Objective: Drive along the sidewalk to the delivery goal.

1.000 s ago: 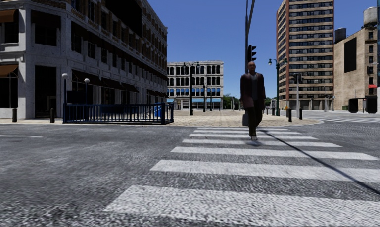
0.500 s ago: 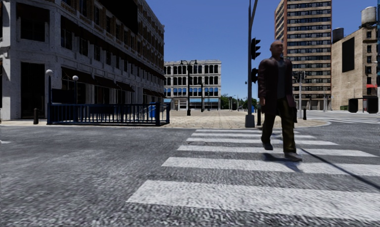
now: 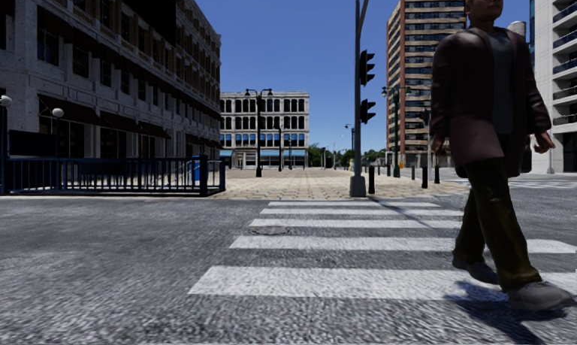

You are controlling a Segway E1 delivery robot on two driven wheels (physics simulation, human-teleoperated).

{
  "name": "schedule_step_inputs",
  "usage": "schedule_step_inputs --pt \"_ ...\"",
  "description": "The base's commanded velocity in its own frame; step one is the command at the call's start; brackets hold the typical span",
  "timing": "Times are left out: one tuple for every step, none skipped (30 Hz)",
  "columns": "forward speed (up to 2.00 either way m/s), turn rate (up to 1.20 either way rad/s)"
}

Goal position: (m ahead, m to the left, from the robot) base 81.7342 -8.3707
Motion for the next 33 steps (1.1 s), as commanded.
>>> schedule_step_inputs --pt "1.53 0.0" --pt "1.53 0.0" --pt "1.53 0.0" --pt "1.53 0.0" --pt "1.53 0.0" --pt "1.53 0.0" --pt "1.53 0.0" --pt "1.53 0.0" --pt "1.53 0.0" --pt "1.53 0.0" --pt "1.53 0.0" --pt "1.53 0.0" --pt "1.53 0.0" --pt "1.53 0.0" --pt "1.53 0.0" --pt "1.53 0.0" --pt "1.5 0.0" --pt "1.5 0.0" --pt "1.48 -0.04" --pt "1.47 -0.07" --pt "1.47 -0.08" --pt "1.47 -0.08" --pt "1.46 -0.1" --pt "1.45 -0.22" --pt "1.43 -0.29" --pt "1.43 -0.29" --pt "1.43 -0.32" --pt "1.42 -0.33" --pt "1.42 -0.33" --pt "1.42 -0.33" --pt "1.44 -0.33" --pt "1.45 -0.33" --pt "1.45 -0.31"
